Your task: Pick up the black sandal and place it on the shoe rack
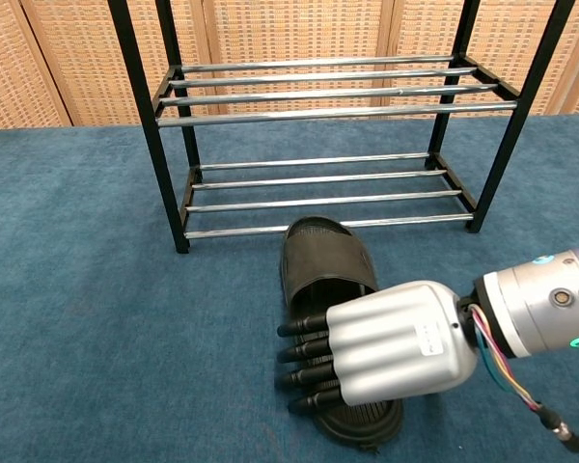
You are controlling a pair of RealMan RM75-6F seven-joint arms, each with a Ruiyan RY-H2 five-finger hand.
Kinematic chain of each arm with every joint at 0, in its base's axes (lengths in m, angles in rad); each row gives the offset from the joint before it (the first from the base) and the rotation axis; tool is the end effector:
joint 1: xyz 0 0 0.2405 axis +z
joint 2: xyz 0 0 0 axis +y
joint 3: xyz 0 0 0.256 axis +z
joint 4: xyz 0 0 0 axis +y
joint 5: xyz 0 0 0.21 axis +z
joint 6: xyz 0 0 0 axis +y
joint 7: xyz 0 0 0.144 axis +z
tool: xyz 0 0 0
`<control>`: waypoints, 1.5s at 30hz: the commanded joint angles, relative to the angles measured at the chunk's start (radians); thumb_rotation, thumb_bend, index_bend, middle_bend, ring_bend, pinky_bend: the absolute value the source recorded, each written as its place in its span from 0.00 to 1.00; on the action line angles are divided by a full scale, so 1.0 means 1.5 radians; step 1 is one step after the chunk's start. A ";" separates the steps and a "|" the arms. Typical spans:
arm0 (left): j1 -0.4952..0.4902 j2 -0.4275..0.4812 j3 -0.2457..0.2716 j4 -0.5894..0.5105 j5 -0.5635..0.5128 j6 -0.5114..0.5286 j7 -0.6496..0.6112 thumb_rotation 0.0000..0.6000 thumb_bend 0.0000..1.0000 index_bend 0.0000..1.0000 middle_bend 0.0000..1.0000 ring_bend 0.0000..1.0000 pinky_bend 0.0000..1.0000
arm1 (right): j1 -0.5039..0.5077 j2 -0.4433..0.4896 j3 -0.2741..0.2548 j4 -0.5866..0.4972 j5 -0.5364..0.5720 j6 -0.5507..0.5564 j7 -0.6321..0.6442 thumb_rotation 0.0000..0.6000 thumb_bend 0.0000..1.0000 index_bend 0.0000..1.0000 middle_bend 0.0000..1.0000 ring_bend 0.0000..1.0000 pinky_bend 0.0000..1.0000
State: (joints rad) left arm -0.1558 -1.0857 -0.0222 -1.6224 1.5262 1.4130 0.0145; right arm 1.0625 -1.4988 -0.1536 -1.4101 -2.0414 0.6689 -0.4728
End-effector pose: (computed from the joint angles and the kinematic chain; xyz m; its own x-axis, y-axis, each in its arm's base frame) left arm -0.3016 0.1964 0.1543 0.4390 0.0684 0.8959 0.8965 -0.0988 -0.4318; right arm -0.1164 -0.2683 -0.0730 0.8183 0.4890 0.3021 0.4027 -0.8627 0.3058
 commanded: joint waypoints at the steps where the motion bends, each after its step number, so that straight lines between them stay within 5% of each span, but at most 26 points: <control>1: -0.001 -0.001 0.000 0.000 -0.001 -0.002 0.002 1.00 0.13 0.00 0.00 0.00 0.00 | 0.008 -0.016 -0.032 0.031 -0.028 0.050 0.059 1.00 0.47 0.44 0.40 0.29 0.31; 4: -0.002 -0.001 0.000 0.001 -0.003 -0.005 0.002 1.00 0.13 0.00 0.00 0.00 0.00 | 0.011 -0.021 -0.049 0.056 -0.046 0.090 0.094 1.00 0.63 0.58 0.53 0.41 0.41; 10: -0.003 -0.002 0.001 0.000 -0.001 -0.005 0.005 1.00 0.13 0.00 0.00 0.00 0.00 | 0.009 -0.012 -0.073 0.082 -0.080 0.167 0.121 1.00 0.72 0.65 0.59 0.49 0.48; 24: -0.002 -0.001 0.004 -0.002 0.003 -0.001 0.006 1.00 0.13 0.00 0.00 0.00 0.00 | -0.018 0.086 -0.095 0.048 -0.142 0.292 0.055 1.00 0.73 0.65 0.60 0.49 0.49; 37: 0.000 -0.005 0.006 -0.007 0.006 0.003 0.022 1.00 0.13 0.00 0.00 0.00 0.00 | -0.033 0.195 -0.135 -0.043 -0.232 0.324 -0.034 1.00 0.73 0.65 0.60 0.50 0.49; 45: -0.001 -0.008 0.006 -0.008 0.004 0.000 0.030 1.00 0.13 0.00 0.00 0.00 0.00 | -0.031 0.258 -0.106 -0.087 -0.209 0.326 -0.036 1.00 0.73 0.65 0.60 0.50 0.49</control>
State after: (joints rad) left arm -0.1572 -1.0973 -0.0133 -1.6338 1.5317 1.4128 0.0592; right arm 1.0124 -1.1262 -0.3251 -1.5316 -2.3677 1.1571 -0.5334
